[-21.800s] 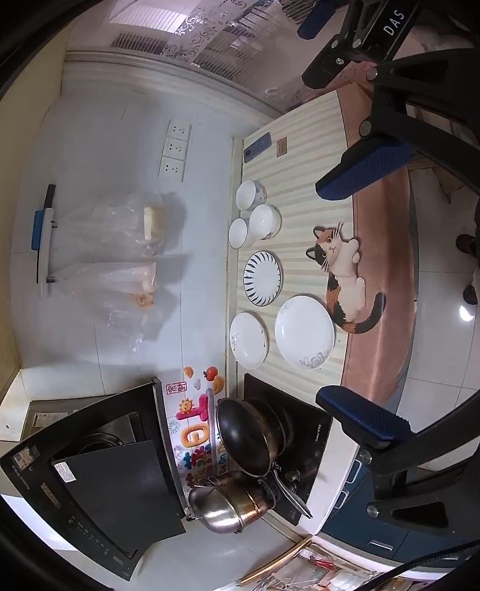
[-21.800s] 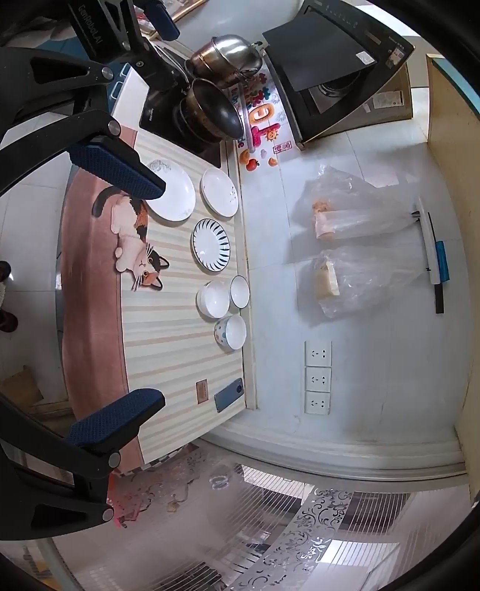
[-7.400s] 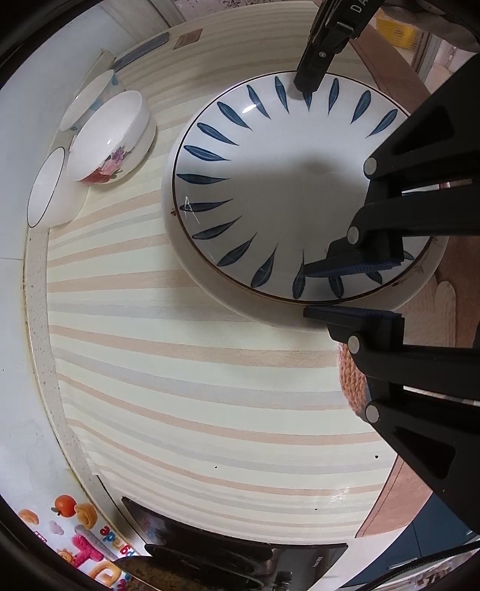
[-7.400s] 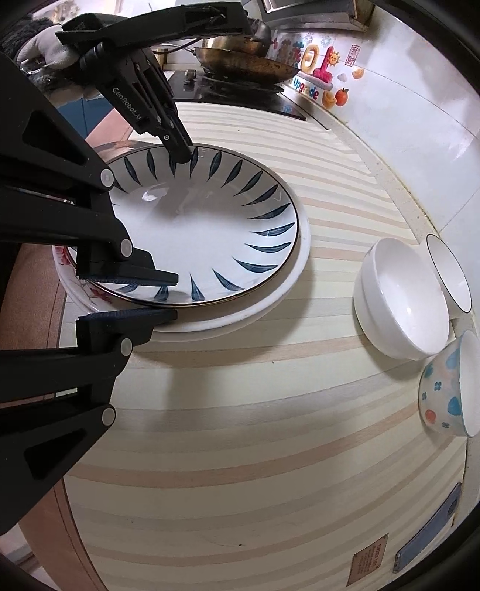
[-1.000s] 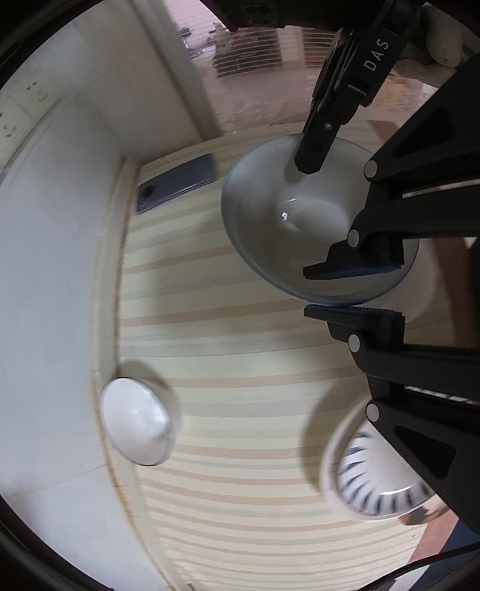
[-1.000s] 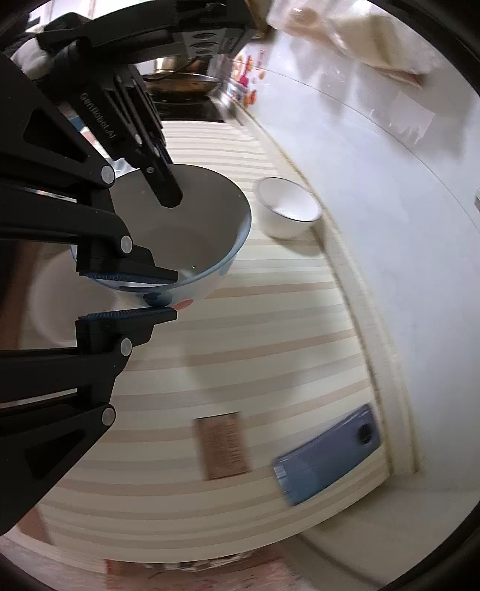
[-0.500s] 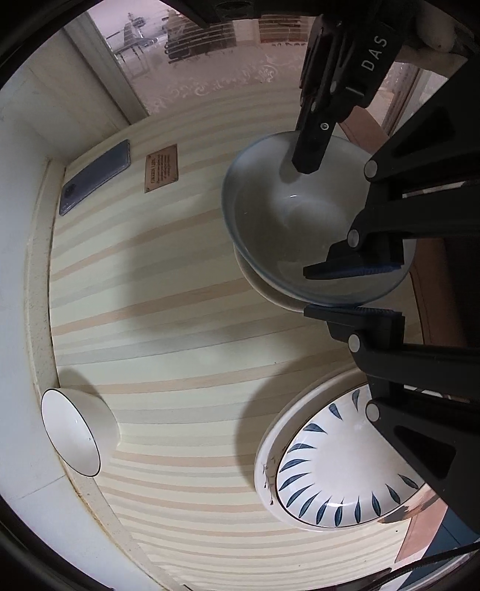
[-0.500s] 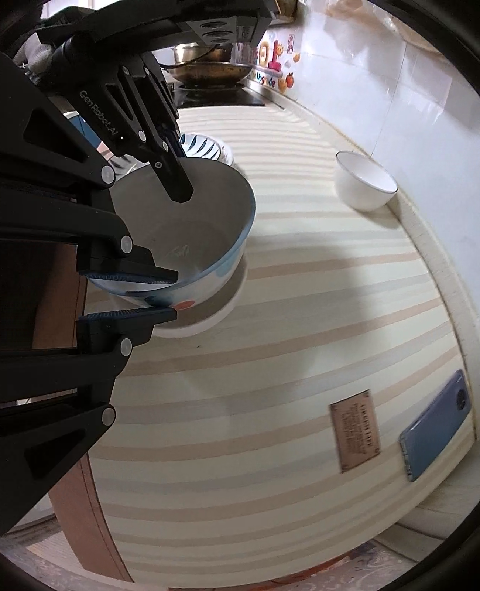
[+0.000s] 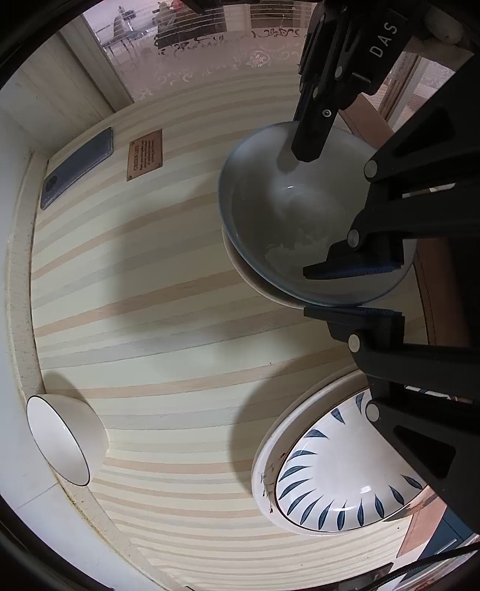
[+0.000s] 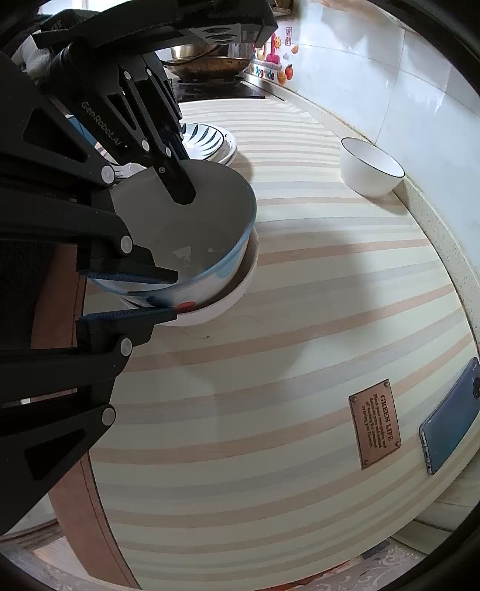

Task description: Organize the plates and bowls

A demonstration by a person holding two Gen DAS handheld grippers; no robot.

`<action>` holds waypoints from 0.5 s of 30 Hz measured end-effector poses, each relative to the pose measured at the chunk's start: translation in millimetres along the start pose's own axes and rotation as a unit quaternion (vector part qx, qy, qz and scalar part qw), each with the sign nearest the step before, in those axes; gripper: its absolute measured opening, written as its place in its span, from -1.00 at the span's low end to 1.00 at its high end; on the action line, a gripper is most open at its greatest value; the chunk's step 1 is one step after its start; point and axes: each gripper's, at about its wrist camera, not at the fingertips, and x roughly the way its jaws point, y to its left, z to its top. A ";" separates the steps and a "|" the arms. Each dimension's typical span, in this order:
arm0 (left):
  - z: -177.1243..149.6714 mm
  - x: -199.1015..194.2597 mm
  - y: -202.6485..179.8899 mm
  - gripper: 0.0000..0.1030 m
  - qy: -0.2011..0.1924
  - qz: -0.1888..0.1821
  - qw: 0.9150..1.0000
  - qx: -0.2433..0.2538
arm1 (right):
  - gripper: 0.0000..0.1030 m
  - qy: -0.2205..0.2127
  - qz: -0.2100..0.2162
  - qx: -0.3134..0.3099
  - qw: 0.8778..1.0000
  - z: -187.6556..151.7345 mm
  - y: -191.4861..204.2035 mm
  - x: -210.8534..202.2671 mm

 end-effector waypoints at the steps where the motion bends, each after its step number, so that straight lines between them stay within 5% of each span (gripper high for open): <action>1: 0.0 0.2 -0.2 -0.78 -0.001 0.001 1.000 0.000 | -0.72 0.000 -0.002 -0.001 1.000 0.4 0.3 0.5; 10: 1.9 -10.4 9.2 -0.78 0.008 -0.010 1.000 -0.001 | -0.69 0.027 -0.002 -0.003 1.000 9.4 1.1 2.1; 15: 25.1 -57.8 46.6 -0.70 -0.038 -0.043 0.997 -0.043 | -0.59 0.020 0.024 0.002 1.000 28.5 6.4 -21.8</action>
